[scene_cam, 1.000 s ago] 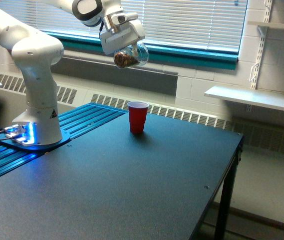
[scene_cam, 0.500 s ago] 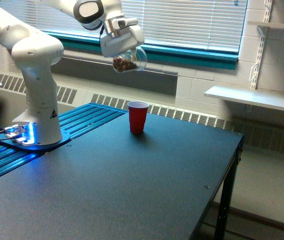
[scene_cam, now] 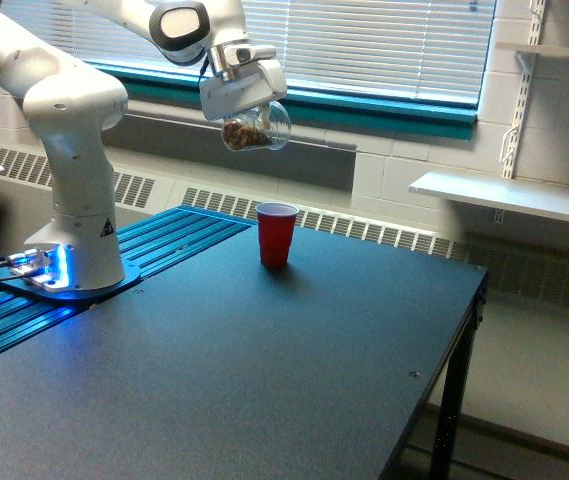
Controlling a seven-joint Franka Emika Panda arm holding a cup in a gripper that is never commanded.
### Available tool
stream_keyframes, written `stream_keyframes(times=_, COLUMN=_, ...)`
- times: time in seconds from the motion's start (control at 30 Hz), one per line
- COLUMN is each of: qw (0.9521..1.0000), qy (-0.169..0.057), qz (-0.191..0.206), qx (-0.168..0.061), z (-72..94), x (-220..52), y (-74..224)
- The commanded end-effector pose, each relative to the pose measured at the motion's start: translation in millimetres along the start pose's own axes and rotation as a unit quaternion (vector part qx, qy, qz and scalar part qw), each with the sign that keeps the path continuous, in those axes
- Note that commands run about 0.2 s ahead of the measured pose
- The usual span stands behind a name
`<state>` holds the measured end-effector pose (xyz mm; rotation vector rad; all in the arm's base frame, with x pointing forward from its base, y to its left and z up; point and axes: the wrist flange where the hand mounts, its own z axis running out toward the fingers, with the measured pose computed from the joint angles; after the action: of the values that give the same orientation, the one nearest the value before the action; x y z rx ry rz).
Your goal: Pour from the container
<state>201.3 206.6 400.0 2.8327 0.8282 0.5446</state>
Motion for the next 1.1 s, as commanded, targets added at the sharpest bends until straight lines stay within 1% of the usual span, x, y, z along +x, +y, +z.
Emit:
stream_keyframes(times=0.03, qw=0.9994, qy=-0.028, qz=0.019, qx=-0.005, z=18.3, x=-10.5, y=3.1)
stream_keyframes(times=0.27, qw=0.9989, qy=-0.037, qz=0.026, qx=-0.010, z=25.2, x=-11.9, y=-0.5)
stream_keyframes(times=0.63, qw=0.9978, qy=-0.059, qz=0.023, qx=-0.020, z=36.7, x=-15.7, y=-4.7)
stream_keyframes(times=1.1, qw=0.9965, qy=-0.074, qz=0.019, qx=-0.032, z=46.6, x=-18.8, y=-8.2)
